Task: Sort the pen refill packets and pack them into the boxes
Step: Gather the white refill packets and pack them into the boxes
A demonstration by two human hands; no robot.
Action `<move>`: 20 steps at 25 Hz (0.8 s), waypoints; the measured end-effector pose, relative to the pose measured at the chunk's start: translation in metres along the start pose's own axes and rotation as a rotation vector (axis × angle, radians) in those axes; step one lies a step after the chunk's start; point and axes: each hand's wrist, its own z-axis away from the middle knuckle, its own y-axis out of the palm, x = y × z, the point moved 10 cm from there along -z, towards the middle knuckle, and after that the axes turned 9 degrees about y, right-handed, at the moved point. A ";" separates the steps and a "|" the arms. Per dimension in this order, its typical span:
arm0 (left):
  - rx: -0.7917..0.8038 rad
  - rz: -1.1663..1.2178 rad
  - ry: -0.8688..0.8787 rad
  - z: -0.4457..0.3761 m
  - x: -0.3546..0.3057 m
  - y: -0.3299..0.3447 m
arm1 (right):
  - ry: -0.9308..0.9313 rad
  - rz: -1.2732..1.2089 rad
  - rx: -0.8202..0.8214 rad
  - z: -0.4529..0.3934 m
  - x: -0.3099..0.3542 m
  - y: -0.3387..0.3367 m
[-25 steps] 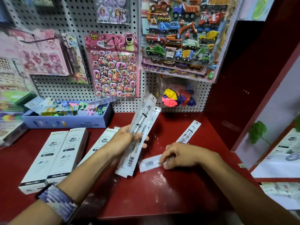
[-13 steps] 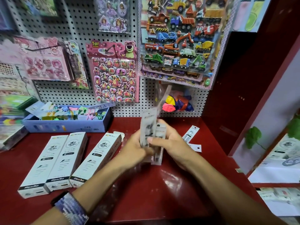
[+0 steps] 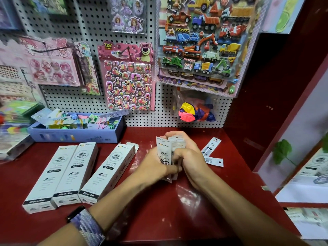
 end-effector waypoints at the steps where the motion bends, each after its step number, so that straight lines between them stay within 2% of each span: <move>1: 0.013 -0.007 0.005 0.001 0.002 0.001 | 0.000 -0.006 0.010 0.000 0.000 0.002; 3: 0.012 -0.057 0.002 0.002 0.007 0.002 | 0.007 -0.041 0.036 0.001 -0.004 0.007; 8: -0.121 -0.072 -0.050 0.001 0.016 -0.013 | 0.041 -0.169 0.073 0.000 -0.008 0.010; 12: -0.155 -0.083 -0.026 0.003 0.019 -0.015 | 0.079 -0.169 0.031 0.000 -0.020 0.011; 15: -0.116 -0.012 -0.050 0.004 0.026 -0.006 | 0.064 -0.301 0.021 -0.003 -0.015 0.007; 17: -0.081 -0.057 -0.104 0.009 0.033 0.000 | 0.097 -0.289 -0.023 -0.003 -0.022 0.001; 20: -0.126 -0.083 -0.153 0.011 0.031 -0.001 | 0.110 -0.210 -0.047 -0.001 -0.028 0.002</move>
